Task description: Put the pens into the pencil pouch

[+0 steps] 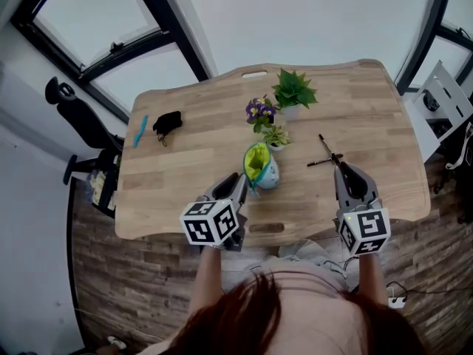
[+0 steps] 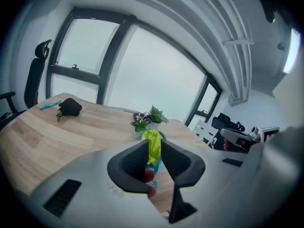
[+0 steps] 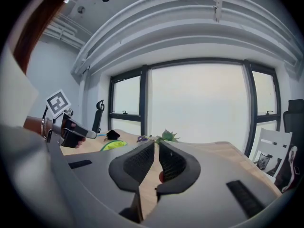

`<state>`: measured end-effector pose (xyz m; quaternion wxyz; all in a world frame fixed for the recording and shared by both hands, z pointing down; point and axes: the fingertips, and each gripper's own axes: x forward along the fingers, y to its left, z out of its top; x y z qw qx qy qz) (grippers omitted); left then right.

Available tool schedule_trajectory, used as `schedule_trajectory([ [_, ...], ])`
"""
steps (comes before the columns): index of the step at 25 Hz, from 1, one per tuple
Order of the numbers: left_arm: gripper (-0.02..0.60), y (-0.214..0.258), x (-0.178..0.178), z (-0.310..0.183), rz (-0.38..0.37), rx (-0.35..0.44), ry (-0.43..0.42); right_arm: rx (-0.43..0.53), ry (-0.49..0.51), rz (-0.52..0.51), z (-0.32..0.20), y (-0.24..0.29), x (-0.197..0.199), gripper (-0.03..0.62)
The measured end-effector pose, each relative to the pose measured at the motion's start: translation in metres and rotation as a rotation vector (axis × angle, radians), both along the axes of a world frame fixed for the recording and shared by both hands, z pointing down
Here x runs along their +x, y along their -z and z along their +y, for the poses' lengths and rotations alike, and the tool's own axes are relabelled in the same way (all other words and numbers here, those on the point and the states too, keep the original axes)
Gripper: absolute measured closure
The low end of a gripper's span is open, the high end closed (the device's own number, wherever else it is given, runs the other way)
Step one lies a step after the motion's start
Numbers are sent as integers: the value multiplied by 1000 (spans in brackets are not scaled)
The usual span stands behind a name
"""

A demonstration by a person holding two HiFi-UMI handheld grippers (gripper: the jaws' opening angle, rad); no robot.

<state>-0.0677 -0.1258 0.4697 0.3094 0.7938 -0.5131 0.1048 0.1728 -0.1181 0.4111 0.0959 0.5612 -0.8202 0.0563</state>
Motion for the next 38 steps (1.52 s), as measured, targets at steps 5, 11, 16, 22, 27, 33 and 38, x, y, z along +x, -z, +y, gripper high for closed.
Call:
schedule_trajectory([
  [5, 474, -22, -3, -12, 22, -74, 29, -31, 10, 24, -15, -17, 14, 589],
  [11, 462, -49, -2, -22, 63, -167, 39, -83, 21, 50, -31, -43, 33, 565],
  [16, 461, -59, 1, -26, 69, -191, 64, -142, 28, 67, -41, -71, 45, 551],
  [22, 460, -66, 6, -29, 70, -210, 75, -215, 49, 91, -52, -107, 52, 539],
  [27, 460, -70, 8, -31, 91, -232, 85, -283, 51, 102, -59, -139, 57, 533],
  [33, 462, -72, 12, -32, 90, -240, 79, -351, 43, 114, -69, -174, 62, 520],
  [38, 465, -77, 11, -32, 74, -255, 79, -412, 32, 130, -73, -202, 67, 514],
])
